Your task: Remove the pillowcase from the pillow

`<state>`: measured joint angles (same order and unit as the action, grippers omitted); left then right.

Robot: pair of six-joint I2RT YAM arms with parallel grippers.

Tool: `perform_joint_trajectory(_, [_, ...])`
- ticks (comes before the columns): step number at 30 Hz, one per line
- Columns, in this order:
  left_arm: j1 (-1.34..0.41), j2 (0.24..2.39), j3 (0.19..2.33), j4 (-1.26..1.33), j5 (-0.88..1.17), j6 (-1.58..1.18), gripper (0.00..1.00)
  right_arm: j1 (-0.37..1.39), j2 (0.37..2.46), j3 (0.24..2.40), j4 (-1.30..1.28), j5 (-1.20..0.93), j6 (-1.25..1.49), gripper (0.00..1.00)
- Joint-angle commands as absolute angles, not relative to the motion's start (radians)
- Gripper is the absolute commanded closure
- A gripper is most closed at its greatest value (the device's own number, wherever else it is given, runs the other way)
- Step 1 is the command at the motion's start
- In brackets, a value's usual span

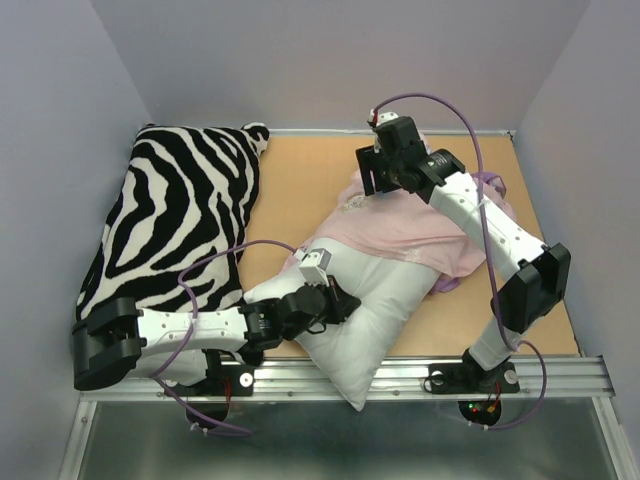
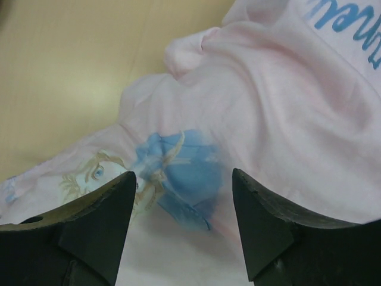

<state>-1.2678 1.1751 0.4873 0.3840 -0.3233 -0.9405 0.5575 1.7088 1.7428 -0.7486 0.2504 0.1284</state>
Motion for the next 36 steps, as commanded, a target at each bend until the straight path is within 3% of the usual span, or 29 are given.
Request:
perform_joint_trajectory(1, [-1.292, 1.223, 0.452, 0.149, -0.261, -0.902, 1.0, 0.554, 1.637, 1.672, -0.726, 0.222, 0.091, 0.29])
perform_joint_trajectory(8, [-1.292, 1.223, 0.486, 0.117, -0.265, -0.888, 1.0, 0.554, 1.71, 1.71, -0.73, 0.258, 0.081, 0.4])
perform_joint_trajectory(12, [-1.292, 1.209, 0.499, 0.089, -0.273, -0.885, 1.0, 0.554, 1.747, 1.759, -0.753, 0.259, 0.074, 0.62])
perform_joint_trajectory(13, [-1.292, 1.204, 0.5, 0.081, -0.275, -0.884, 1.0, 0.554, 1.75, 1.764, -0.755, 0.267, 0.075, 0.79])
perform_joint_trajectory(16, [-1.292, 1.181, 0.517, 0.049, -0.284, -0.882, 1.0, 0.554, 1.767, 1.793, -0.768, 0.345, 0.084, 1.0])
perform_joint_trajectory(21, [-1.292, 1.057, 0.597, -0.084, -0.339, -0.859, 1.0, 0.509, 1.83, 2.042, -0.834, 0.535, 0.143, 0.99])
perform_joint_trajectory(26, [-1.292, 0.921, 0.719, -0.282, -0.414, -0.845, 1.0, 0.324, 1.939, 2.311, -0.922, 0.611, 0.264, 0.99])
perform_joint_trajectory(30, [-1.292, 0.825, 0.756, -0.362, -0.429, -0.857, 1.0, 0.151, 1.957, 2.341, -0.927, 0.548, 0.379, 0.99])
perform_joint_trajectory(36, [-1.292, 0.778, 0.888, -0.54, -0.509, -0.857, 1.0, 0.028, 1.989, 2.325, -0.9, 0.514, 0.469, 0.99])
